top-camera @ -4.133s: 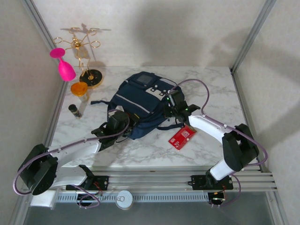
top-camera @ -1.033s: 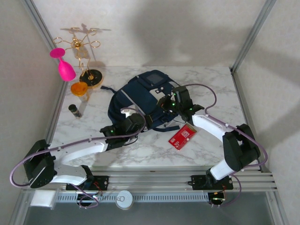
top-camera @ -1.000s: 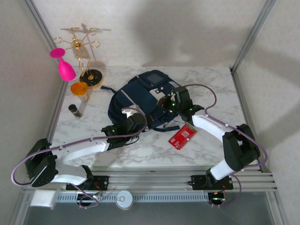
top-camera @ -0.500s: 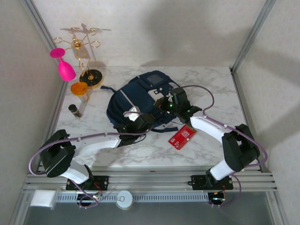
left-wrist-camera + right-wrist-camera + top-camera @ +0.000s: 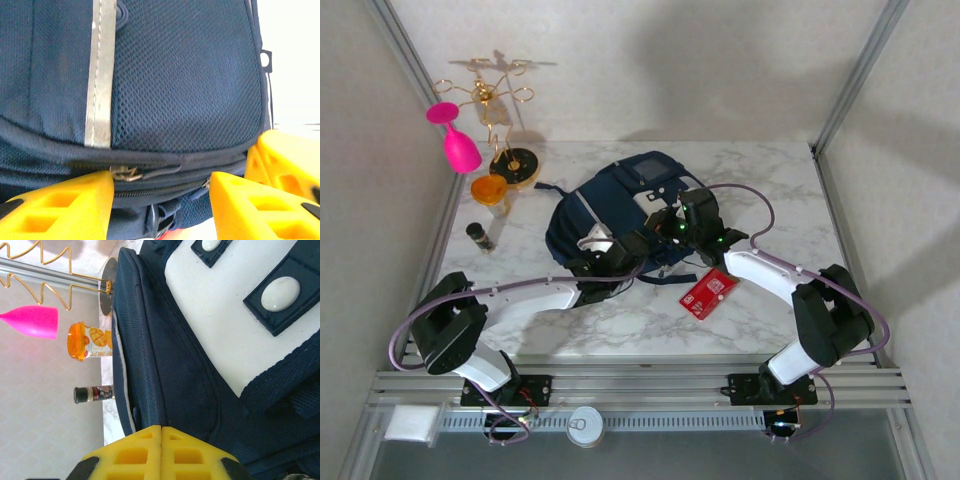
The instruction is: Pack the student bag
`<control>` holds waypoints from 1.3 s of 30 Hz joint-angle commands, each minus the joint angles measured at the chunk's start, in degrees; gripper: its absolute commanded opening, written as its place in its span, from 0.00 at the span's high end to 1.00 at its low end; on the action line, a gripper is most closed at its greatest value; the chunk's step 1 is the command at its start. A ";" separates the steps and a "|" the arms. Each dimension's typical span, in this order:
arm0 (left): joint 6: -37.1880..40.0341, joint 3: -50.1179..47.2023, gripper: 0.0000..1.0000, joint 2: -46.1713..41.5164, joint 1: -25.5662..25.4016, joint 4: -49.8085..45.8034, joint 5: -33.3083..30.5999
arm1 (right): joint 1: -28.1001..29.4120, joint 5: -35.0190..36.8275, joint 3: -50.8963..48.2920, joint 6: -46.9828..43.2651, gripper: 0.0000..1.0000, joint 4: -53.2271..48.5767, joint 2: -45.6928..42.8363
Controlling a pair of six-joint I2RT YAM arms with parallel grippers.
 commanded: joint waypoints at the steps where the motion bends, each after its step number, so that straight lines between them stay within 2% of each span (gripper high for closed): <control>1: -2.44 1.42 0.48 1.37 1.67 -1.55 -1.53 | 1.27 -0.87 0.01 0.97 1.00 4.41 0.02; 4: -1.29 2.20 0.50 1.63 1.67 -6.92 -2.48 | 1.11 -0.25 0.01 1.39 1.00 4.39 -0.13; 11: 2.52 -2.45 0.55 -0.76 0.67 -11.09 -0.68 | 0.68 0.36 2.72 0.71 1.00 4.02 0.38; 17: 6.58 -4.96 0.60 -4.72 0.77 -6.97 -1.47 | -0.22 1.14 5.00 -6.88 1.00 -3.45 1.15; 18: 7.25 -4.36 0.59 -4.68 0.86 -7.38 -1.80 | -0.75 -0.38 5.97 -9.08 0.94 -5.25 1.97; 22: 9.43 -3.19 0.58 -4.31 1.99 -7.22 -0.48 | -2.01 1.50 10.05 -20.06 0.59 -17.18 4.43; 24: 9.76 -3.41 0.58 -4.34 2.33 -6.65 -0.12 | -2.38 0.14 10.93 -24.31 0.50 -18.32 5.01; 26: 9.74 -3.80 0.58 -4.33 2.55 -5.92 0.37 | -2.41 -1.14 13.70 -27.60 0.47 -21.26 7.07; 30: 10.61 -4.09 0.58 -4.14 2.79 -4.67 0.64 | -2.35 -4.33 17.21 -31.24 0.50 -22.95 10.84; 35: 12.47 -3.38 0.58 -4.38 3.38 -4.94 0.37 | -2.28 -4.33 21.22 -33.81 0.53 -24.98 14.92; 39: 13.53 -3.14 0.58 -4.33 4.46 -4.23 1.51 | -2.29 -6.55 23.68 -35.66 0.63 -26.01 17.24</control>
